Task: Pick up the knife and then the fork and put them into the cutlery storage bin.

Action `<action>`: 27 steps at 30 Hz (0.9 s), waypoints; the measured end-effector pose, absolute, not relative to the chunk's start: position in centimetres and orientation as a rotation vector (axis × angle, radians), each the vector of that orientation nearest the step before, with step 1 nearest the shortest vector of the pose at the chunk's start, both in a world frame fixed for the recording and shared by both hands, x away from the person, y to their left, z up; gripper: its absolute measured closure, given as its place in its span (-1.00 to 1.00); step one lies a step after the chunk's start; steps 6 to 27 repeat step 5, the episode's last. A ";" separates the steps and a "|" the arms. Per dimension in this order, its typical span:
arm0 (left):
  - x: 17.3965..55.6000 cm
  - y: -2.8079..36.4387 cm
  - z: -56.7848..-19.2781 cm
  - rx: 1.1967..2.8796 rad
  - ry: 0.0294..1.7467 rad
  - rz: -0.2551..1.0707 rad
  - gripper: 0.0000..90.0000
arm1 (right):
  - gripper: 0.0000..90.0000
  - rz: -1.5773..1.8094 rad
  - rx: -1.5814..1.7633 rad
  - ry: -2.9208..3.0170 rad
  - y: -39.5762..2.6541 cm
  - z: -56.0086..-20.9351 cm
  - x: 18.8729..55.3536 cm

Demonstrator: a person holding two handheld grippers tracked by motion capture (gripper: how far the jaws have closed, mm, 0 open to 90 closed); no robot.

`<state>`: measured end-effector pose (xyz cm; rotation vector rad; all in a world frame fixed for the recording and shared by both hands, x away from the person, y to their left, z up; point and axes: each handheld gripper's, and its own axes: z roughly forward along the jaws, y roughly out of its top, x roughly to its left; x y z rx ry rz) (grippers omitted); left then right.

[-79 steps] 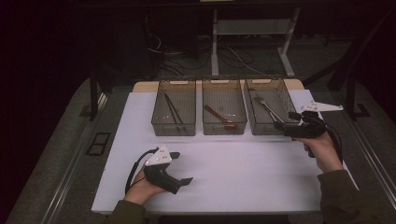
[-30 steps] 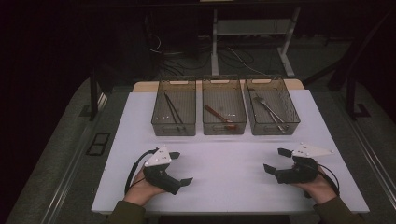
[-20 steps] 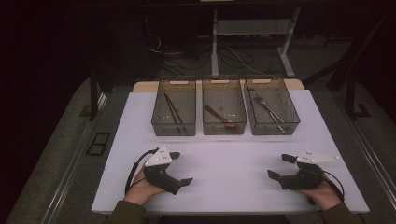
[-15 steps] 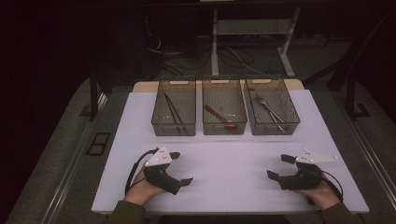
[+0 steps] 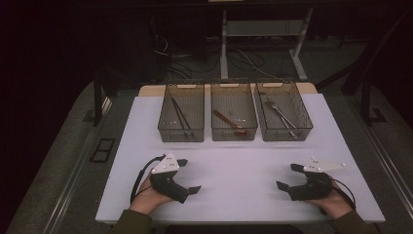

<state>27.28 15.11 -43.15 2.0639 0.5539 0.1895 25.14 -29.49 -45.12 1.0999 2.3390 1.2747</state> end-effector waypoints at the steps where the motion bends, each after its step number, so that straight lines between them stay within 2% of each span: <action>1: 27.3 15.1 -43.2 2.064 0.554 0.190 -1.00 | -0.74 1.274 1.101 2.338 -29.5 -45.1 25.1; 27: 27.3 15.1 -43.2 2.064 0.555 0.189 -1.00 | -0.74 1.280 1.099 2.334 -29.5 -45.0 25.1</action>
